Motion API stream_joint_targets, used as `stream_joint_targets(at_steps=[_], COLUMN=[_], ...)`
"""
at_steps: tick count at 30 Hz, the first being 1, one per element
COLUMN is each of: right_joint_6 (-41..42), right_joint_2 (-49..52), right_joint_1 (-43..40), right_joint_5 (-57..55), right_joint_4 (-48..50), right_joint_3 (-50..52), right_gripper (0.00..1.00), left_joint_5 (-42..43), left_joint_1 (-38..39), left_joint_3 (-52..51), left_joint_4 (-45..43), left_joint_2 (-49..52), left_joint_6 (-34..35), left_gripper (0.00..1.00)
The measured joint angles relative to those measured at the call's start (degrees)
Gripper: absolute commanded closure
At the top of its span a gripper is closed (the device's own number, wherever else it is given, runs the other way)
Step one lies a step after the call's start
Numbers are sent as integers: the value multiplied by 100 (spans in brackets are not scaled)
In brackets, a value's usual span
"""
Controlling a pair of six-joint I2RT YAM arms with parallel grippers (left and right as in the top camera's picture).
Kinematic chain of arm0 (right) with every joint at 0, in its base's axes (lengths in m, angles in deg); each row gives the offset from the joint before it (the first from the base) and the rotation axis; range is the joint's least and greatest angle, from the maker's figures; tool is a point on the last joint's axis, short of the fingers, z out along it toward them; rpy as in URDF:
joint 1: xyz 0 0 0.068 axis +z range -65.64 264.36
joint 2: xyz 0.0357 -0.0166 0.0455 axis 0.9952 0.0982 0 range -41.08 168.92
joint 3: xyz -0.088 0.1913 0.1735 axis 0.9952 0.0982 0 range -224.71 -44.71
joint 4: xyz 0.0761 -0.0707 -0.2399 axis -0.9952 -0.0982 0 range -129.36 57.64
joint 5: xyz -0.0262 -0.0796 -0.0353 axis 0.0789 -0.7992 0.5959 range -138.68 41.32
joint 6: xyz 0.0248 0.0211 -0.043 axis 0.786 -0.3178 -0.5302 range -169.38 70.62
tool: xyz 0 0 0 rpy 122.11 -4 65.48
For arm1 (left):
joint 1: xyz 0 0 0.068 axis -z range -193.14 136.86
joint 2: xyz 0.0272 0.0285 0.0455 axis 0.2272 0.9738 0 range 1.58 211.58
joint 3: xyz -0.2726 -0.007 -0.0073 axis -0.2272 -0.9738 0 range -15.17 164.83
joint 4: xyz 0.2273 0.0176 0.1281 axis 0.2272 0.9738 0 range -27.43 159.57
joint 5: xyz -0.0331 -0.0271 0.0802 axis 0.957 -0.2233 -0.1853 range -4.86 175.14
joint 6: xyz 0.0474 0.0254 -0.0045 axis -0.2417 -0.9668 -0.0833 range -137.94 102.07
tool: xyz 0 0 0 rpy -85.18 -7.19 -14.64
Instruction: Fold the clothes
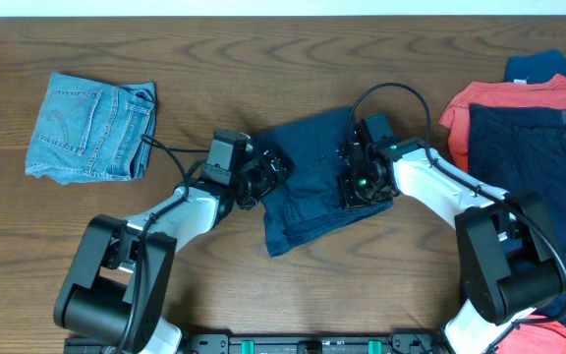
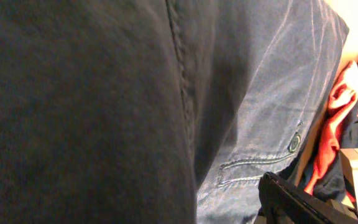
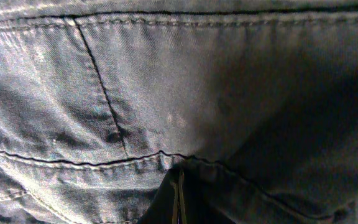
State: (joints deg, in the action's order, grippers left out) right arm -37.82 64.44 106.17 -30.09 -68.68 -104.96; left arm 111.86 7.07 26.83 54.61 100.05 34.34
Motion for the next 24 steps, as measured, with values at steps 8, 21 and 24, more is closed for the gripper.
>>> stream_joint_targets(at_steps=[8, 21, 24], right_joint_6=[0, 0, 0], right_joint_2=[-4, -7, -11], right_joint_1=[2, 0, 2], right_joint_5=[-15, -17, -20], right_joint_4=[-63, -96, -98], right_joint_3=[0, 0, 0], right_gripper=[99, 99, 99], left_joint_5=[-293, -37, 116], left_joint_1=[120, 177, 177], left_joint_3=[0, -20, -26], left_joint_4=[-527, -1287, -1362], left_joint_2=[308, 577, 590], left_joint_6=[50, -313, -562], left_gripper=[48, 42, 41])
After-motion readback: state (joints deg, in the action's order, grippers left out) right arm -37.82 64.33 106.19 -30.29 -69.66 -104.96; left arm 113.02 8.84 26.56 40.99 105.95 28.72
